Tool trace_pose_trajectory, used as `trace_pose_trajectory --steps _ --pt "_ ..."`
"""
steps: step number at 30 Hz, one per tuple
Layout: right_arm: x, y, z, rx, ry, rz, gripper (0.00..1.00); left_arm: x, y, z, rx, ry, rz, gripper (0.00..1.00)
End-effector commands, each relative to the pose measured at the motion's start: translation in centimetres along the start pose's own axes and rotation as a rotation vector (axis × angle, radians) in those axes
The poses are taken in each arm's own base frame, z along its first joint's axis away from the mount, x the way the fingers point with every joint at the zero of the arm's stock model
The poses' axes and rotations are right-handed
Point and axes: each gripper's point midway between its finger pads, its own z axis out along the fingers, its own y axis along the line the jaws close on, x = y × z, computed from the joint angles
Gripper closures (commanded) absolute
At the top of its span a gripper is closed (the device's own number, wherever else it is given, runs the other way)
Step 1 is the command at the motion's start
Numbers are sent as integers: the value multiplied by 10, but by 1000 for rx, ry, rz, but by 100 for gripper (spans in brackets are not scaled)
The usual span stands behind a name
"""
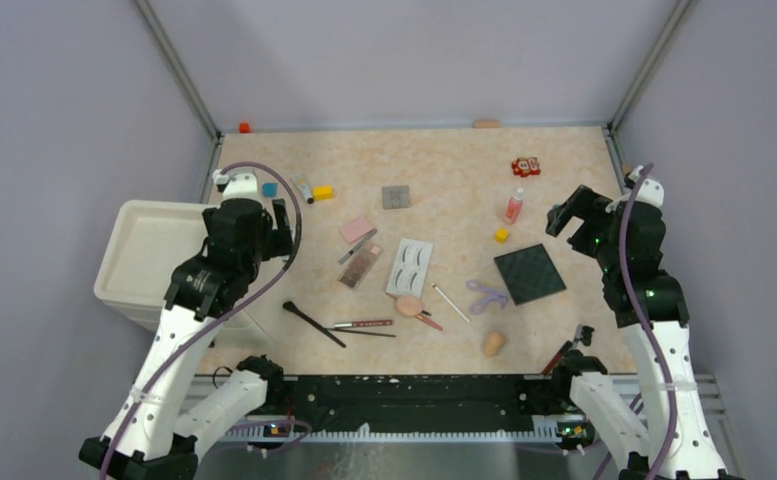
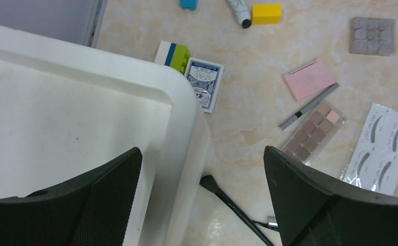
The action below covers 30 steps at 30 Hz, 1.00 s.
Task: Organize the makeup
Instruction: Move the storage box to the corner of the board.
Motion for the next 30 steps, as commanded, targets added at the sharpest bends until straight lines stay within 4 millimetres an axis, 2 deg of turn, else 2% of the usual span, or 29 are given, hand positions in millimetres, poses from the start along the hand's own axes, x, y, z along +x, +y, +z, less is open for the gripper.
trace_pose_trajectory --steps 1,7,14,20,30 --pt "-2 5 4 -26 -3 1 2 -6 17 -3 -86 -5 -15 7" --pt "2 8 9 -38 19 2 3 4 8 12 -52 30 -2 21" --pt "4 8 9 -41 25 0 3 0 8 41 -25 46 -27 43" --pt "7 7 10 -42 32 -4 3 -7 9 69 -34 48 -40 58" --pt "13 7 11 -53 43 -1 4 -47 21 109 -138 -3 -127 73"
